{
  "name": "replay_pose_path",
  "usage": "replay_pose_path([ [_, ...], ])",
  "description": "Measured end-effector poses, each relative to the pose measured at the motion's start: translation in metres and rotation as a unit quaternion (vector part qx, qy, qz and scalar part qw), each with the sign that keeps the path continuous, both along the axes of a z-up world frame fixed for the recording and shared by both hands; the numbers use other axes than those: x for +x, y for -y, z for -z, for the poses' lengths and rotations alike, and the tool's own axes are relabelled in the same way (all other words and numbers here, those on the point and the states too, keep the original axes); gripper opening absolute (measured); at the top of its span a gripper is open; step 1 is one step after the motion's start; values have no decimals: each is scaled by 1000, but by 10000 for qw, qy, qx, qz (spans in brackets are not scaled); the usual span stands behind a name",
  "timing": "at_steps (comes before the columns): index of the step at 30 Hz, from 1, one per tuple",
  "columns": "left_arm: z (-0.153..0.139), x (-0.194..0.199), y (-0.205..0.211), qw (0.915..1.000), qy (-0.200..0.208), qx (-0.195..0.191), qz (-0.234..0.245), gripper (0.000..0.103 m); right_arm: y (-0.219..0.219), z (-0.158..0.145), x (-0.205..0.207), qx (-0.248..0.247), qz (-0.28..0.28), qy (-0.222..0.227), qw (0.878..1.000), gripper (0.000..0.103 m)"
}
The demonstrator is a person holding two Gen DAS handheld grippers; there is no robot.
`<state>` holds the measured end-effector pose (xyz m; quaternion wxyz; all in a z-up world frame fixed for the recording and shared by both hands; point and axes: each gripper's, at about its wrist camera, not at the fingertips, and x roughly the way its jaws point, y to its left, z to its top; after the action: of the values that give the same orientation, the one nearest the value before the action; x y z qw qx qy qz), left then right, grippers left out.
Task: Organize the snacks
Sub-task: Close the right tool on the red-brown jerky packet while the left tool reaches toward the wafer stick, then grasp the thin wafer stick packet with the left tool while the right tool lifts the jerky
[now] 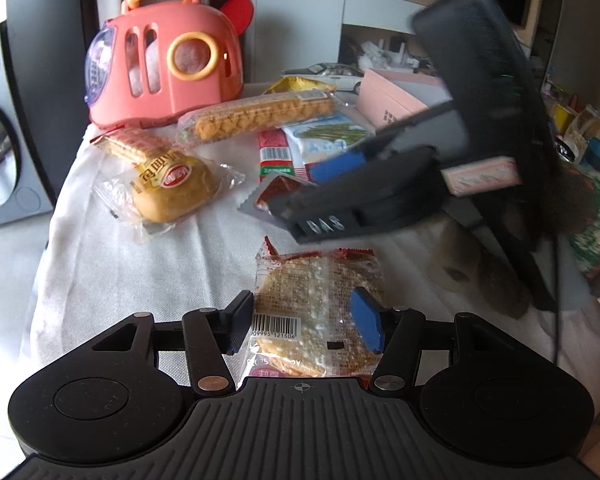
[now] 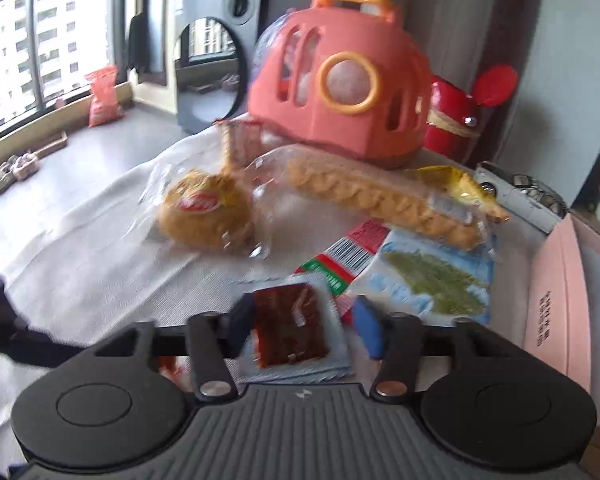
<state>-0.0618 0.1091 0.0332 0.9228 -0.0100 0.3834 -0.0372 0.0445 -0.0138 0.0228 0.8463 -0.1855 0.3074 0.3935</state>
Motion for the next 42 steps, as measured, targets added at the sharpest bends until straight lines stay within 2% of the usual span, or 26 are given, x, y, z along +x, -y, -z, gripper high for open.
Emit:
replay_pose_path([
  [1, 0, 0, 0, 10000, 15, -8, 4, 61, 4, 0, -4, 5, -26, -90, 10000, 39],
  [4, 1, -1, -2, 10000, 46, -60, 10, 61, 18, 3, -11, -24, 74, -125, 9999, 39],
  [9, 2, -3, -4, 9999, 91, -91, 35, 62, 54, 1, -17, 50, 570, -376, 9977, 38],
  [13, 2, -2, -11, 9998, 117, -156, 46, 64, 81, 4, -40, -6, 871, -207, 9960, 39],
  [15, 3, -2, -18, 9994, 98, -343, 3, 63, 94, 5, -52, 17, 1003, -141, 9949, 39],
  [19, 10, -2, -42, 9930, -105, -1171, -116, 61, 111, 6, -69, 372, 886, -360, 9947, 43],
  [20, 11, -3, -47, 9912, -109, -1310, -177, 57, 111, 7, -73, 442, 829, -372, 9949, 43],
  [26, 17, 4, -64, 9776, -127, -2063, -392, 56, 93, 9, -86, 659, 452, -386, 9961, 43],
  [31, 21, 14, -59, 9759, 51, -2148, -373, 56, 84, 12, -88, 635, 473, -180, 9967, 43],
  [34, 13, 18, -54, 9779, -208, -2052, -352, 56, 86, 12, -88, 649, 503, -173, 9965, 43],
  [36, 5, 15, -51, 9739, -380, -2210, -362, 56, 89, 12, -88, 644, 549, -169, 9963, 43],
  [42, -8, 0, -33, 9686, -83, -2477, 192, 54, 102, 14, -88, 678, 705, -92, 9952, 43],
])
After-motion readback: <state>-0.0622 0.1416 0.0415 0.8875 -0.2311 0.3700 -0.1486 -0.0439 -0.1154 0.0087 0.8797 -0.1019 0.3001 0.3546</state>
